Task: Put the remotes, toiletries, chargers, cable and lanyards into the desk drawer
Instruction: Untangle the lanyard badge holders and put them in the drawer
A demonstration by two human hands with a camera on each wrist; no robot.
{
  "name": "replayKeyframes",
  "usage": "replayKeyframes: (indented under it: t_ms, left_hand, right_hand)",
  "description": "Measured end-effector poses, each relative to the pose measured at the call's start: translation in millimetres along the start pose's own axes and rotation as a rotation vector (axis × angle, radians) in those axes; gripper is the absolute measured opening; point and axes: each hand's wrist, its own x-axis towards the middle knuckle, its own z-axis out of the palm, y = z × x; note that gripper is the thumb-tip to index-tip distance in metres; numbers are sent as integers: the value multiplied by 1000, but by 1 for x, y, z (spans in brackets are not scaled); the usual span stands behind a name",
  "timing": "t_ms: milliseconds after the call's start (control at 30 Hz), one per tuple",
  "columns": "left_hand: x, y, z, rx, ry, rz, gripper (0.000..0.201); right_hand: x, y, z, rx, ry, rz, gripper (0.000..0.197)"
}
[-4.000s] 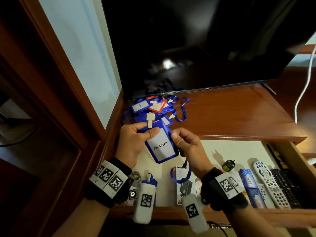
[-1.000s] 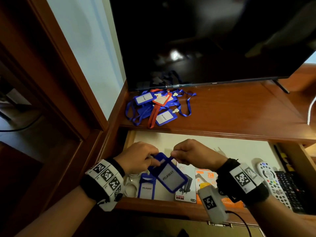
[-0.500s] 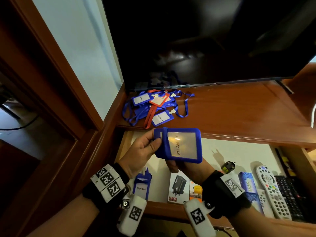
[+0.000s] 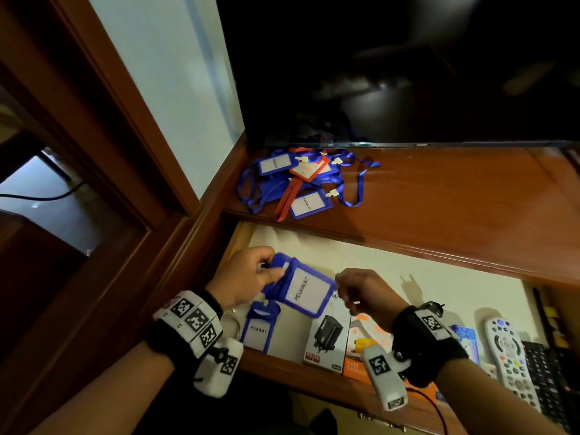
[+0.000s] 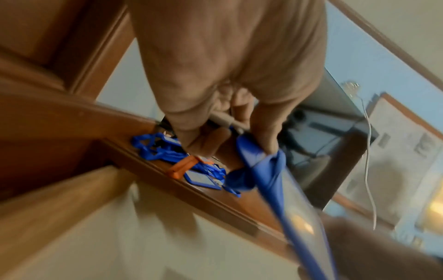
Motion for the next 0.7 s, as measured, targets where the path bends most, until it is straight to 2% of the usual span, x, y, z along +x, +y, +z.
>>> replayKeyframes:
  t_ms: [33,67,133,167,233,333,467,600,700]
  left_hand:
    - [6,-5,-2,156,-31,-15,12]
    - [12,-9,-2,310,-69,-30,19]
    - [27,-13,1,603,-201,-83,30]
    - [35,-16,5,730,-281,-100,29]
    - [50,-22,18,886,-461,-110,17]
    - [72,-40,45,1010,-664,-41,19]
    - [97,-63,73,1064,-807,66,20]
    - [113,-81,87,1049,-877,111,24]
    - [118,-87,93,1007,-919,102,21]
  right_hand:
    - [7,-2,-6,-18,44,10,23]
    - [12,-7,-11,-32,79,10,23]
    - [27,-19,-18,-92,132,-12,21]
    - [35,-27,-19,-135,162,-26,19]
    - [57,-41,-19,-221,233,-61,13]
    - [97,-55,-10,-418,340,-157,5]
    - [137,-59,6,-797,379,-178,53]
    - [149,-59,24,-1122,412,-212,74]
    - [156,-52,27,-1194,301,-197,91]
